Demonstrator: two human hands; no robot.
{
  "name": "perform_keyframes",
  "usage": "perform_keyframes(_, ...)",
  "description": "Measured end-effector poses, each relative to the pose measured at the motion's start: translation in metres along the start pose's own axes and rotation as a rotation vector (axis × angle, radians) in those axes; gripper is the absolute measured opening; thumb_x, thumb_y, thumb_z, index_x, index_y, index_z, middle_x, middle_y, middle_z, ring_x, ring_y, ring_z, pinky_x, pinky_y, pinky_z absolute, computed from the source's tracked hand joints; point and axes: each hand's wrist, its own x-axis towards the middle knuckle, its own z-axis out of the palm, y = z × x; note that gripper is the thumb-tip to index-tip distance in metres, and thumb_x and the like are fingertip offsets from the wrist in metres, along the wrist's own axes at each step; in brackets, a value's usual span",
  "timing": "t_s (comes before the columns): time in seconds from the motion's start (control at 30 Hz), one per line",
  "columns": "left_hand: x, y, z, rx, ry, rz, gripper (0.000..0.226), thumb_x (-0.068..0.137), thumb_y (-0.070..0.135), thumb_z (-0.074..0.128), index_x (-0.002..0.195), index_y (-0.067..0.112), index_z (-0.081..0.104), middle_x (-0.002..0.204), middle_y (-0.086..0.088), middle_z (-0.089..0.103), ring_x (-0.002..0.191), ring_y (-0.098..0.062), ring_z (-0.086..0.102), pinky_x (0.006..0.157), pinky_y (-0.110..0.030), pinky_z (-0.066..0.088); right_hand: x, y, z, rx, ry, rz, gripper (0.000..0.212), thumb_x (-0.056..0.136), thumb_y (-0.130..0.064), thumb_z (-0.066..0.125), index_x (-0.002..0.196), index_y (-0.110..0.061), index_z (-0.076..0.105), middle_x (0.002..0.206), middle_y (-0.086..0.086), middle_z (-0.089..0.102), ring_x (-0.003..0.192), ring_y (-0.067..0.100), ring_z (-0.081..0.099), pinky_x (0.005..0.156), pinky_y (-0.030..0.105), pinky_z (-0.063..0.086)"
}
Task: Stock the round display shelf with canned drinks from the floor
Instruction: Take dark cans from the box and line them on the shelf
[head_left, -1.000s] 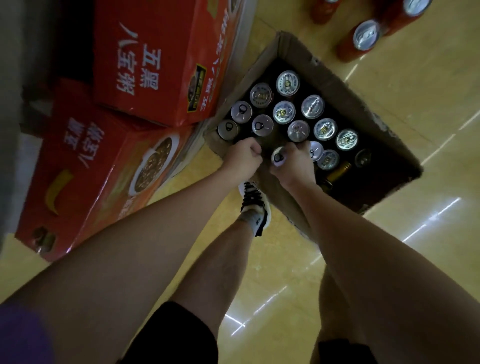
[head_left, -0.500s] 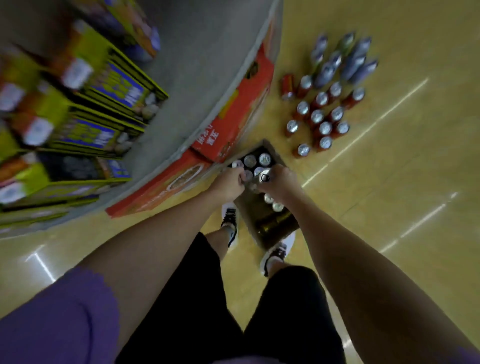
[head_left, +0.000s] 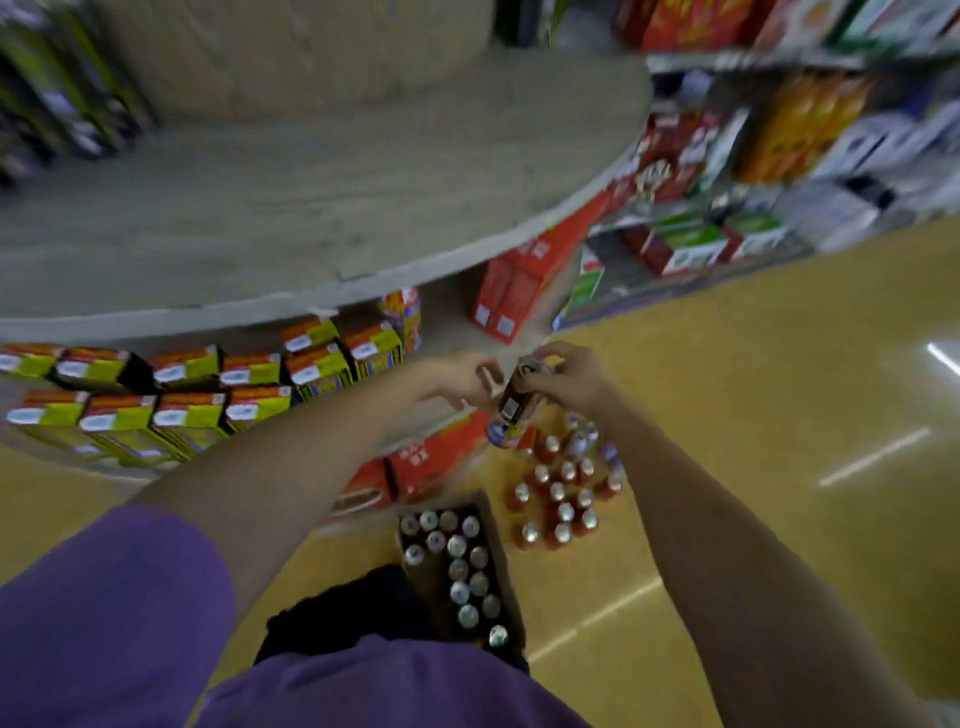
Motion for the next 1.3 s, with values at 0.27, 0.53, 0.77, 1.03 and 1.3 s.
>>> perform_keyframes(0.27,-0.083,0.08,-0.073,-0.151,0.149,0.278,0.044,0.074,0.008,0.083,0.112,0.013,0.062,0.102,-0.01,0.07,0.094,-0.023,0.065,0.08,-0.039,0.054,-0.023,-0.144,-0.061,0.008,0.15,-0.211,0.032,0.065,-0.04,0.087,0.075,-0.02,0.065,0.059,-0.003,0.061,0.05,0.011,0.056,0.049,0.026,0.043)
perform_keyframes(0.53,-0.151,0.086,-0.134,-0.28,0.383,0.387,0.037,0.077,0.022,0.082,0.109,0.016,0.066,0.105,-0.006,0.072,0.096,-0.023,0.069,0.079,-0.042,0.056,-0.038,-0.26,-0.04,-0.301,0.265,-0.233,0.06,0.072,-0.069,0.063,0.064,-0.009,0.064,0.049,0.008,0.065,0.044,0.021,0.063,0.048,0.026,0.049)
perform_keyframes(0.77,-0.195,0.019,-0.222,-0.303,0.543,0.337,0.051,0.07,0.009,0.084,0.109,0.012,0.052,0.097,-0.003,0.069,0.082,-0.019,0.067,0.061,-0.032,0.055,-0.005,-0.307,0.025,0.031,0.119,-0.215,0.027,0.1,-0.025,0.046,0.094,-0.003,0.06,0.073,0.015,0.07,0.038,0.02,0.056,0.039,0.023,0.043)
perform_keyframes(1.03,-0.245,-0.075,-0.337,-0.183,0.518,0.289,0.049,0.062,-0.001,0.086,0.103,0.006,0.061,0.092,-0.005,0.069,0.091,-0.025,0.068,0.074,-0.039,0.055,0.03,-0.353,0.167,-0.061,-0.161,-0.245,0.04,0.077,-0.014,0.082,0.11,-0.011,0.061,0.093,0.002,0.066,0.072,0.019,0.061,0.056,0.028,0.051)
perform_keyframes(1.3,-0.268,-0.137,-0.418,0.079,0.475,0.226,0.049,0.063,0.0,0.086,0.098,0.015,0.055,0.089,-0.011,0.065,0.07,-0.014,0.064,0.058,-0.031,0.054,0.07,-0.418,0.283,-0.145,0.005,-0.401,0.046,0.068,-0.034,0.087,0.108,-0.018,0.071,0.101,0.001,0.074,0.094,0.013,0.068,0.075,0.027,0.049)
